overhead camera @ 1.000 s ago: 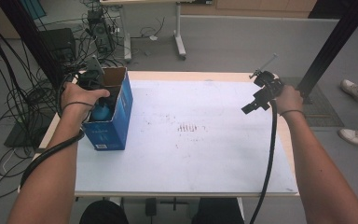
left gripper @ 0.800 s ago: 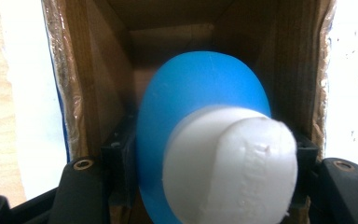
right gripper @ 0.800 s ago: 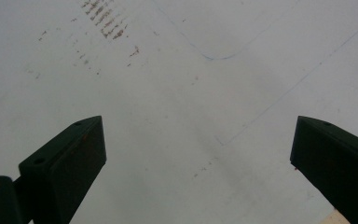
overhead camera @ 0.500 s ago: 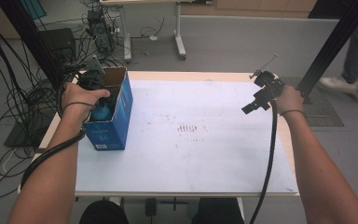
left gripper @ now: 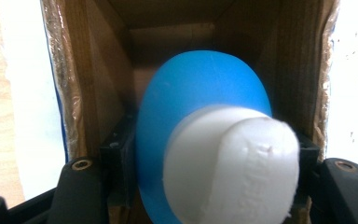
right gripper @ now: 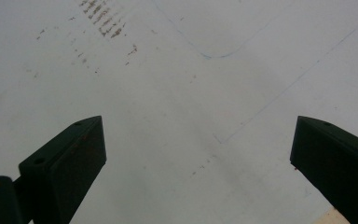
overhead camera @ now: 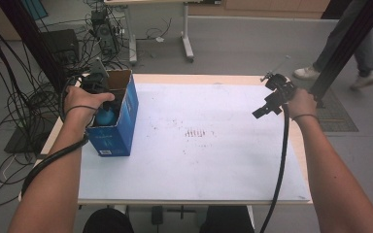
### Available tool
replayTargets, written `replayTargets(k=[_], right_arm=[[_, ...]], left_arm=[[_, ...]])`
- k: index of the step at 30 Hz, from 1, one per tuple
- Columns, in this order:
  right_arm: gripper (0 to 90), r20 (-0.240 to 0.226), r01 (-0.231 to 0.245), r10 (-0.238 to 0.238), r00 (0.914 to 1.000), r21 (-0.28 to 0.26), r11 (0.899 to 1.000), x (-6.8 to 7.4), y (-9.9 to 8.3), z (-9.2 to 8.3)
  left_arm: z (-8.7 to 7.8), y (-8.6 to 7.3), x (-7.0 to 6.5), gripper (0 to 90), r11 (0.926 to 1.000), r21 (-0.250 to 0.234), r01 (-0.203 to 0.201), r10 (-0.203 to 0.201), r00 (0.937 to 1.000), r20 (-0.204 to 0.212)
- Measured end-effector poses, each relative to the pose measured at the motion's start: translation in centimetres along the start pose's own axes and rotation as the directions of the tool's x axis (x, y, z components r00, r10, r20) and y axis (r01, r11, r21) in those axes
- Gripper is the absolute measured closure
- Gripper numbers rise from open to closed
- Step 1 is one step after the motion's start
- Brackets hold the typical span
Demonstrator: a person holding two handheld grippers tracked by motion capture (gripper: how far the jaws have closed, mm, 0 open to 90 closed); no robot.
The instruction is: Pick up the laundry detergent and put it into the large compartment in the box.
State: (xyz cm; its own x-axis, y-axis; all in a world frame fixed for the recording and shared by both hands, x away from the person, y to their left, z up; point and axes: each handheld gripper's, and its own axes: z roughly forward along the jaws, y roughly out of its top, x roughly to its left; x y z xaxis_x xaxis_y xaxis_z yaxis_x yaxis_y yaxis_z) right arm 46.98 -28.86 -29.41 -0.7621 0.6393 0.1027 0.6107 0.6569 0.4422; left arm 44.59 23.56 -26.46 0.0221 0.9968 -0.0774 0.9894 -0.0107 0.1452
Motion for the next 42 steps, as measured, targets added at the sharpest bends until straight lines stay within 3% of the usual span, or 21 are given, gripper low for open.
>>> replayTargets(k=[12,33,42], right_arm=[[3.2,-0.002,0.002,-0.002,1.0,0.004,1.0,0.1,0.1,0.2],[3.2,0.004,0.006,-0.006,1.0,-0.001,1.0,0.4,0.2,-0.1],[3.2,0.002,0.01,-0.01,0.9999,0.0,1.0,0.5,0.4,0.0]], left_arm=[[-0.7,-0.1,0.0,33.4,1.0,-0.001,-0.009,0.009,0.9999,-0.005],[-5.7,-0.3,-1.9,30.5,0.9951,-0.07,-0.07,0.068,0.9971,-0.034],[-8.3,-0.8,-3.2,21.1,0.99,-0.094,-0.105,0.101,0.9938,-0.048]])
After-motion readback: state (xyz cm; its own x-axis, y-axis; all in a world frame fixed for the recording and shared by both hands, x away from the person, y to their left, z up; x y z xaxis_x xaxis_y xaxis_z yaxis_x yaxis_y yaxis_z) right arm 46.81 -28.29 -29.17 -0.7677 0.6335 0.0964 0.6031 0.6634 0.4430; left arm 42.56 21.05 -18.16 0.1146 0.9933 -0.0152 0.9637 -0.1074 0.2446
